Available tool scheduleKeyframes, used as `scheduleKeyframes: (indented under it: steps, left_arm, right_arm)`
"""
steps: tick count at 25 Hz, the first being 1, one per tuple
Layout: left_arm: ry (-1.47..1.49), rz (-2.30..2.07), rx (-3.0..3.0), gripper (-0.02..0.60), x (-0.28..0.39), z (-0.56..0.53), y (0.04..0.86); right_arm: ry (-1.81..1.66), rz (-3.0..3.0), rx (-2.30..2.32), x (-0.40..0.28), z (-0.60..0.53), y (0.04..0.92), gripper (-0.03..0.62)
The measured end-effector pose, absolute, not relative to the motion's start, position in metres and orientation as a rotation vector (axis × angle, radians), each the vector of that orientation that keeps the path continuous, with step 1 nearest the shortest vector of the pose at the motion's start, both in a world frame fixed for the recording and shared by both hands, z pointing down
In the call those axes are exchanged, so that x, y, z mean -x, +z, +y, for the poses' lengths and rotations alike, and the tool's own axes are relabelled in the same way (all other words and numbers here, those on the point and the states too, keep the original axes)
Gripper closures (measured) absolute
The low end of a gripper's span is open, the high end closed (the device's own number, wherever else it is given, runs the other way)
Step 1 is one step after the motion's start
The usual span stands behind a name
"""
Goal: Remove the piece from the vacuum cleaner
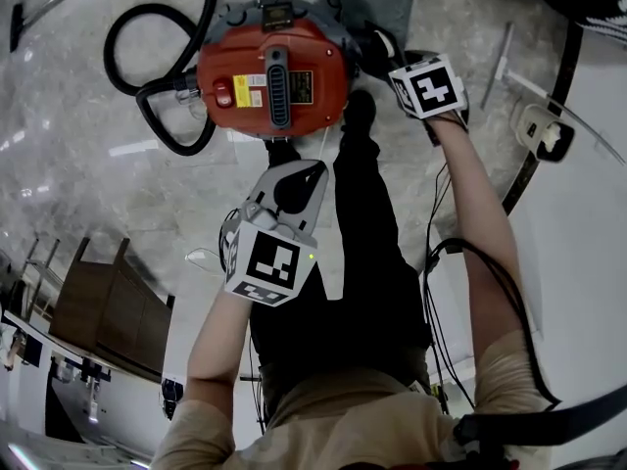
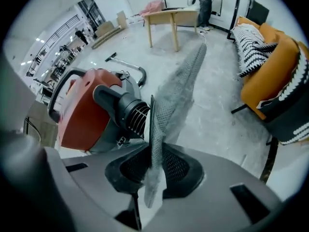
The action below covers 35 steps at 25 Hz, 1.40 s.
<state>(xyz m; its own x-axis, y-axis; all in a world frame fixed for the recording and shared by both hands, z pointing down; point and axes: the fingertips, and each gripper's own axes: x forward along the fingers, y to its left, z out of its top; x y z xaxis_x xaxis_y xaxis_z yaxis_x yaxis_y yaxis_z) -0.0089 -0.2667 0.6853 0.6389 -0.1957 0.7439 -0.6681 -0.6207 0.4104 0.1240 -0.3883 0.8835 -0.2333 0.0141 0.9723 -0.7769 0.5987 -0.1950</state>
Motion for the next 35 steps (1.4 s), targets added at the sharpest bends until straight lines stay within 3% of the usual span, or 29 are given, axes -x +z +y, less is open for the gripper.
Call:
scheduleKeyframes:
  steps: [3,9,15,17,22,35]
  left_arm:
    - [0.872,-0.67,-2.158,0.577,0.008,-0.267,0.686]
    - [0.876,-0.685,-2.151,0.577,0.012,-0.269,0.688]
    - [0.869,-0.697,-2.158,0.578,0.011,-0.271,0.688]
    - [0.865,-0.698,-2.161,0.577,0.011,-0.272,0.688]
    - [0.867,-0.693,-2.164,0.577,0.009,-0.27,0.687]
    - [0.877,-0.692,-2.158,0.577,0.012,-0.269,0.686]
  right_arm:
    - [0.928,-1.684,-0.655,-0.121,-0.386,0.886,0.56]
    - [1.701,-1.612,-0.917,-0.12,-0.385,0.889,0.559]
    - [2.066,-1.507,-1.039,-0.119,-0.382,0.892,0.551]
    - [1.982,-1.534,-1.005,-0.119,-0.383,0.892,0.551]
    - [1.17,-1.632,-0.724,-0.12,-0.384,0.892,0.565]
    - [0.526,-1.601,-0.643,-0.157,-0.4,0.901,0.565]
